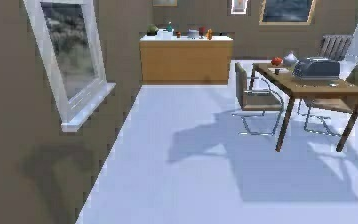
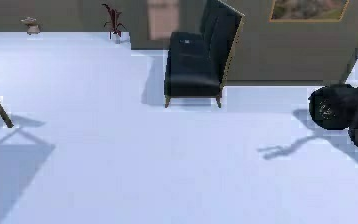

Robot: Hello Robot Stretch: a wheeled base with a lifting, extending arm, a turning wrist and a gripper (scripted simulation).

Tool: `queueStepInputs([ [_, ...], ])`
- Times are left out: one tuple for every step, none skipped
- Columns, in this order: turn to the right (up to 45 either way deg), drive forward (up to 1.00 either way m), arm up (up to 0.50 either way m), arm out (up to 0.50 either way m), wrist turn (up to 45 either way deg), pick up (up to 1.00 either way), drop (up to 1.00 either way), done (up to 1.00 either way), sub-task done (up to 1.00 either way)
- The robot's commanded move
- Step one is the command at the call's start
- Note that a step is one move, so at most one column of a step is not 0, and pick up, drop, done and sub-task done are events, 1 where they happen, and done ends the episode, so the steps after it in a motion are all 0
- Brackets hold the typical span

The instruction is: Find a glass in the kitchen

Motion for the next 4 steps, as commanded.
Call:
queueStepInputs([
  [0.0,1.00,0.00,0.00,0.0,0.00,0.00,0.00,0.00],
  [0.0,1.00,0.00,0.00,0.0,0.00,0.00,0.00,0.00],
  [0.0,1.00,0.00,0.00,0.0,0.00,0.00,0.00,0.00],
  [0.0,0.45,0.00,0.00,0.0,0.00,0.00,0.00,0.00],
])
